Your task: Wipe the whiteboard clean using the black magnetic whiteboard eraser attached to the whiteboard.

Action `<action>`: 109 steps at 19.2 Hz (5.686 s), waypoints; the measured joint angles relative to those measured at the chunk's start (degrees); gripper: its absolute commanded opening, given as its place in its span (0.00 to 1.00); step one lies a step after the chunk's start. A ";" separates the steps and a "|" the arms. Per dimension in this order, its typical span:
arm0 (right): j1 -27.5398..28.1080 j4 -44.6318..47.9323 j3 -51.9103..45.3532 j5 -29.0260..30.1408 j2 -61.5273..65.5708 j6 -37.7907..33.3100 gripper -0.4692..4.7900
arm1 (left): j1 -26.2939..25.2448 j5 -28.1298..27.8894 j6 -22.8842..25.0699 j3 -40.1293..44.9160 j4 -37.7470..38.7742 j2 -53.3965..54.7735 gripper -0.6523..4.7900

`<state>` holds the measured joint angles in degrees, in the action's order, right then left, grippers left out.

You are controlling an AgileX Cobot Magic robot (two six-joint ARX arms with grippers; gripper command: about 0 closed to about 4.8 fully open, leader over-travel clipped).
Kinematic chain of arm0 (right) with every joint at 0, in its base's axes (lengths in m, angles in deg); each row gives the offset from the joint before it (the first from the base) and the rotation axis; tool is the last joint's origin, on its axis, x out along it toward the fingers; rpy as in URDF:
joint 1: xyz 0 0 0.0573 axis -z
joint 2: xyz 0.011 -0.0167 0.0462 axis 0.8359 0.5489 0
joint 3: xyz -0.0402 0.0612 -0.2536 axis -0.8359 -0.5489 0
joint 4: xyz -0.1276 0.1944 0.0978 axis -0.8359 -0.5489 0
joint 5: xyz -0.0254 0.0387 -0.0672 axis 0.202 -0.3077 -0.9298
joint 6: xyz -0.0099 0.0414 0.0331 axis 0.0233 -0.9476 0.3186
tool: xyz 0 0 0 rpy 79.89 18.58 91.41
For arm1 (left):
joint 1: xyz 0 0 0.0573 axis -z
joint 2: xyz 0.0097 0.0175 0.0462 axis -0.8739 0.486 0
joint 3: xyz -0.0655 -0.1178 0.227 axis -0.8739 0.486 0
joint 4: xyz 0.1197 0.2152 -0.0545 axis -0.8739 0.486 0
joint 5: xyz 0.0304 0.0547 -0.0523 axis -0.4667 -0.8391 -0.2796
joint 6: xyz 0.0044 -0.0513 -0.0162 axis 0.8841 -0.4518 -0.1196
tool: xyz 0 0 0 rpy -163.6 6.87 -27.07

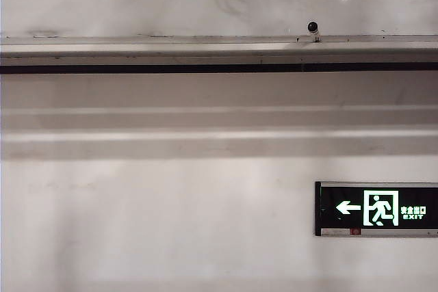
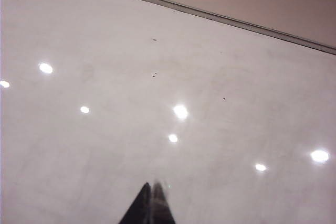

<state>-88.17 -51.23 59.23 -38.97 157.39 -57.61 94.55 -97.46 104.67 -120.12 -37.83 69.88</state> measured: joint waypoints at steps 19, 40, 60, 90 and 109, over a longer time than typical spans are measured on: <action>0.00 0.04 0.00 0.00 0.00 -1.05 0.09 | -9.92 -4.46 -2.95 -0.31 7.32 -8.41 0.27; -0.04 0.15 -0.02 2.99 -0.09 -3.45 0.09 | -5.31 16.61 11.08 0.02 23.12 -2.14 0.26; -0.04 -1.07 -0.02 5.09 -0.39 -4.04 0.09 | -6.10 5.86 -2.73 0.24 -9.33 -4.76 0.68; -0.04 -2.97 -0.02 6.56 -0.68 -4.28 0.09 | -4.55 22.16 -2.56 -0.11 -0.37 -1.68 0.39; -0.04 -2.97 -0.02 6.58 -1.05 -4.28 0.09 | -4.66 15.96 -2.82 0.00 0.66 -4.04 0.39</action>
<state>-88.21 -54.20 59.21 -32.39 156.34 -61.90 89.89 -81.50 101.85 -120.12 -37.17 65.83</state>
